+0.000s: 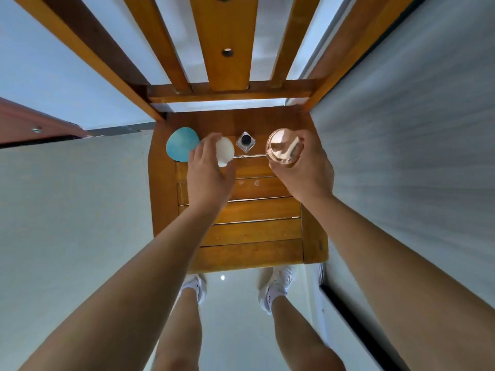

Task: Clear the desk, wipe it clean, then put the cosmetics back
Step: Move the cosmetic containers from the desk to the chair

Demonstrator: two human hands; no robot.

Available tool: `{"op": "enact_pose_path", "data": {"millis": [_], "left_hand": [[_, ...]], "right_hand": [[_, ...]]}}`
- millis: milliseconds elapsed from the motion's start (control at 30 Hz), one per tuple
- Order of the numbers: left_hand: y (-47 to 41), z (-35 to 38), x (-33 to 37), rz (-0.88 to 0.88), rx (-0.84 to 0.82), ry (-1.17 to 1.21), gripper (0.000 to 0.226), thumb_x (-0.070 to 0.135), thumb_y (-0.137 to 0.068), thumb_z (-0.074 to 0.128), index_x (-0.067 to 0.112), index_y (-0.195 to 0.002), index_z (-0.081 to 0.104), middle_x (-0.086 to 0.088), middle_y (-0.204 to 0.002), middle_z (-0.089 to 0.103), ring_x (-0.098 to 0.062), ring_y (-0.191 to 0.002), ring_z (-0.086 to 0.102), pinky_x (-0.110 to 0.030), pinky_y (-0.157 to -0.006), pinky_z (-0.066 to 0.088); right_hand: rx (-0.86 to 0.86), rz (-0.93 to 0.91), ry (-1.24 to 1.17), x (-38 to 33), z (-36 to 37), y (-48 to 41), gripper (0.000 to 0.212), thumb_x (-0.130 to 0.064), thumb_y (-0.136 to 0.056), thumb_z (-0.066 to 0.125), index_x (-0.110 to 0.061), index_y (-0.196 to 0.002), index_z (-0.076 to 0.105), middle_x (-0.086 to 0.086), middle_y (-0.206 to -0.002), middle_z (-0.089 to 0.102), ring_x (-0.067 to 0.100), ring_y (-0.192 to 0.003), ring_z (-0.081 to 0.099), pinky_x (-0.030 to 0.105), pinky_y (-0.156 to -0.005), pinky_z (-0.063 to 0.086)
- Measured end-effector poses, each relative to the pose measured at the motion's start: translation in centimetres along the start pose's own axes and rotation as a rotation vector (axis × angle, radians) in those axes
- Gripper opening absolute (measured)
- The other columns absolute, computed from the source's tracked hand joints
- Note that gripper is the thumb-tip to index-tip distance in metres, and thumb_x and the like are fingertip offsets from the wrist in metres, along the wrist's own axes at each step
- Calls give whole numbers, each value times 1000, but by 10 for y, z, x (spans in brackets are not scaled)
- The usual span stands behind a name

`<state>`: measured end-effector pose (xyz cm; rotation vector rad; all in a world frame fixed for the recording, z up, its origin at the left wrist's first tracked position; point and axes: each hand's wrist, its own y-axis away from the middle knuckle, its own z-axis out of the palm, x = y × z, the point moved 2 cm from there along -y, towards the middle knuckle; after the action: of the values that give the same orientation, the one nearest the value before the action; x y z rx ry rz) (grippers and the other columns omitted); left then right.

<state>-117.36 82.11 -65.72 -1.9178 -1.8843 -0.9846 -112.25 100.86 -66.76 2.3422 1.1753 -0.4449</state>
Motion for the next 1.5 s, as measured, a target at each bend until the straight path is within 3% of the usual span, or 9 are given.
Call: {"op": "enact_pose_path", "data": {"millis": [267, 333, 433, 567, 767, 900, 1100, 1267, 1500], "left_hand": [[-20, 28, 0, -29, -25, -102, 64, 9, -96, 60, 22, -152, 30, -1, -159, 28, -24, -144, 32, -39, -113, 35], [-20, 26, 1, -36, -45, -112, 66, 14, -97, 59, 23, -154, 26, 0, -163, 22, -24, -147, 27, -41, -114, 34], [-7, 10, 12, -9, -14, -66, 66, 29, -96, 62, 25, -153, 28, 3, -163, 23, -22, -147, 27, -39, -114, 32], [42, -27, 22, 29, 70, 105, 57, 37, -98, 59, 23, -148, 37, 3, -157, 35, -17, -144, 34, -34, -112, 33], [134, -114, 29, -106, 59, 82, 55, 45, -101, 43, 21, -150, 36, 2, -159, 33, -21, -143, 36, -45, -113, 35], [180, -206, 59, -190, 177, 24, 52, 38, -102, 48, 17, -148, 40, -1, -157, 36, -22, -142, 37, -44, -115, 34], [228, -354, 67, -193, 469, 37, 54, 46, -100, 38, 19, -147, 43, -2, -155, 41, -22, -142, 38, -51, -114, 35], [285, -484, 4, -207, 709, -29, 45, 29, -101, 50, 13, -144, 48, -6, -151, 46, -28, -140, 40, -52, -109, 40], [415, -644, -121, -380, 1050, -61, 44, 30, -102, 47, 10, -141, 51, -8, -147, 50, -29, -137, 43, -44, -114, 34]], "right_hand": [[38, -9, 39, 6, 25, -22, 77, -48, -75, 83, -28, -139, 43, -4, -136, 57, 18, -120, 57, 15, -74, 42], [6, 10, 46, 6, 22, -17, 86, -50, -78, 80, -28, -148, 35, -2, -147, 49, 20, -129, 52, 28, -88, 51], [-50, 43, -4, 1, 5, 0, 97, -62, -80, 73, -35, -155, 17, -6, -161, 32, 20, -141, 42, 44, -105, 48], [-70, 42, -93, -9, -25, 51, 88, -73, -83, 59, -45, -152, 13, -10, -159, 35, 17, -139, 45, 51, -103, 50], [-182, -111, -81, -51, -85, 132, 77, -71, -89, 48, -39, -153, 21, -7, -160, 33, 20, -143, 39, 45, -107, 43], [-237, -316, -29, -127, -140, 170, 69, -64, -94, 48, -35, -153, 28, -8, -162, 29, 16, -147, 31, 45, -111, 42], [-226, -746, -8, -287, -179, 208, 62, -65, -98, 38, -37, -153, 29, -6, -165, 23, 21, -150, 26, 43, -115, 31], [-190, -1121, 2, -441, -163, 277, 57, -59, -102, 37, -31, -152, 37, -2, -161, 32, 20, -145, 36, 40, -110, 40], [-323, -1534, -234, -622, -92, 430, 51, -37, -98, 61, -17, -144, 52, 8, -153, 45, 25, -137, 45, 41, -108, 43]]}}
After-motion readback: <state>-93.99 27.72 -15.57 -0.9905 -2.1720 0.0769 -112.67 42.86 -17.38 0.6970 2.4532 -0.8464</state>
